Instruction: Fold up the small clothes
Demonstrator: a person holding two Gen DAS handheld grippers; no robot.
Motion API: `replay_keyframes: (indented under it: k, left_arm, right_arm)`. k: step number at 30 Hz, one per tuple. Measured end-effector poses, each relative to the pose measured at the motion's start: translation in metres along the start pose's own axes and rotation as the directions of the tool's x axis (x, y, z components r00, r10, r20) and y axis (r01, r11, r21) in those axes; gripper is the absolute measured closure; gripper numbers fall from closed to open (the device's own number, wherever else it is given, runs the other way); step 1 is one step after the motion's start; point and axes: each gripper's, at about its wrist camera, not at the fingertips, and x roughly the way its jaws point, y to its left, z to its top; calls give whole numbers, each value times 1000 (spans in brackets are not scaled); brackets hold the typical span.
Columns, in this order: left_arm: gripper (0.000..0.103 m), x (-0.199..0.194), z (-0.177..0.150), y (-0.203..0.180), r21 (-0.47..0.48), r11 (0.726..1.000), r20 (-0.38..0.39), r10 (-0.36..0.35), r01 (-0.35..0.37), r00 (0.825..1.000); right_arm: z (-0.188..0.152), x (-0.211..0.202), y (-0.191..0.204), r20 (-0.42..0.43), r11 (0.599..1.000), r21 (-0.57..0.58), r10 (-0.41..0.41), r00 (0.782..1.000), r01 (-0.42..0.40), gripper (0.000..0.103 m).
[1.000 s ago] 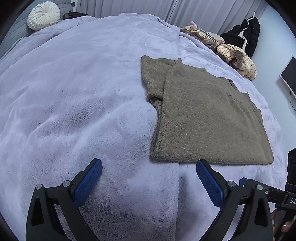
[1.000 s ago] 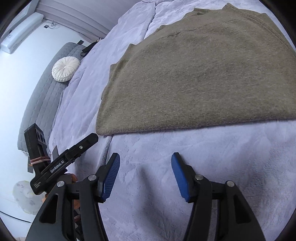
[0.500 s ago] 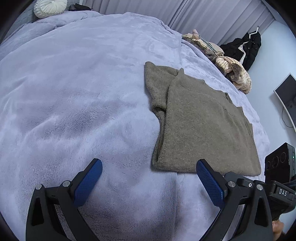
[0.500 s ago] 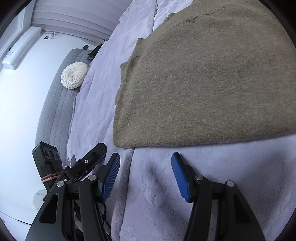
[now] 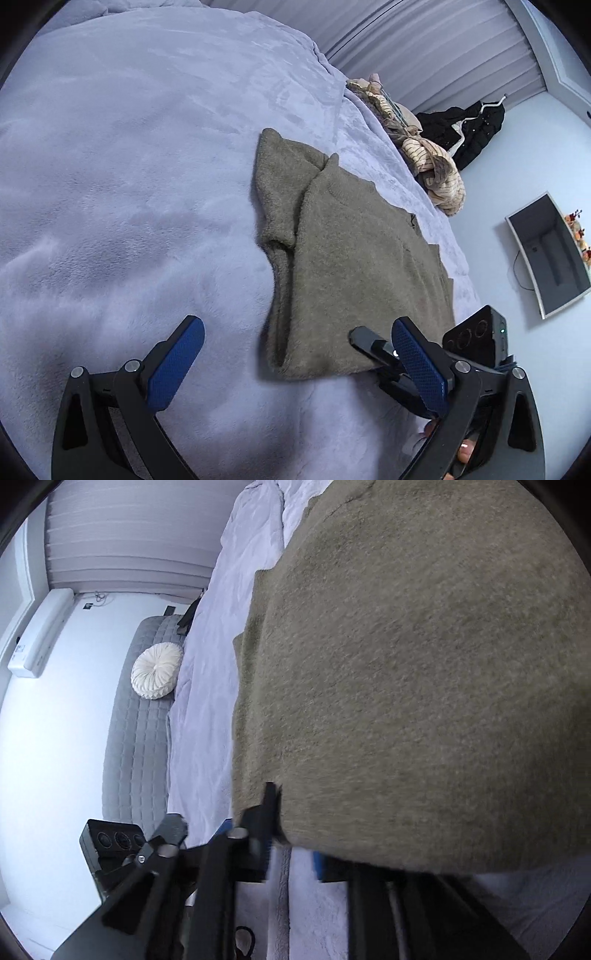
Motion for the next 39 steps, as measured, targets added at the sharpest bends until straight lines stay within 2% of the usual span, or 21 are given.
replay_keyframes:
  k: [2,4,9,14,17,19,23,27,29,33,35,37,38,39]
  left_arm:
    - [1,10,8,-2,-26,998,-21,-49,49,999]
    - [1,23,15,-6,-39,996,-50,-87,85,995]
    - [1,52,42,-22,-35,989,-93,-144,142,985]
    - [1,82,63,-31,-114,983,-129,-161,147,979]
    - [1,92,67,-45,-80,987,-127,-148,138,981]
    - [1,100,68,-53,-50,993,-131,-112,106,985]
    - [1,112,62,-62,38,999,-139,15,-10,990]
    - [1,116,58,-71,102,991,-123,94,-82,988]
    - [1,119,57,-77,136,983,-114,142,-126,983]
    - [2,121,54,-83,173,964,-81,220,-203,972]
    - [9,122,53,-84,175,952,-61,264,-250,963]
    - [27,123,54,-84,185,933,-48,321,-308,946]
    - [30,123,55,-83,189,930,-44,329,-315,943]
    - [37,122,56,-84,189,931,-36,325,-313,945]
  right_arm:
    - [3,-3,3,12,1000,-21,12,1000,-12,94]
    - [6,-9,16,28,996,-91,24,999,-21,94]
    - [12,-33,49,80,969,-247,43,996,-22,94]
    - [15,-39,54,79,963,-268,60,995,-37,94]
    - [12,-41,50,58,962,-269,56,997,-39,94]
    - [8,-38,48,19,959,-281,33,999,-26,94]
    - [-3,-44,32,-71,953,-303,-19,997,-4,90]
    - [-9,-75,20,-78,929,-365,-100,992,65,84]
    - [-6,-96,17,-27,918,-383,-126,992,106,71]
    - [21,-135,12,156,917,-346,-153,976,199,69]
    - [40,-140,6,218,918,-305,-192,957,254,85]
    - [55,-136,7,264,912,-278,-230,937,302,89]
    - [62,-131,6,271,908,-279,-238,932,313,90]
    - [66,-123,6,272,900,-285,-254,928,330,90]
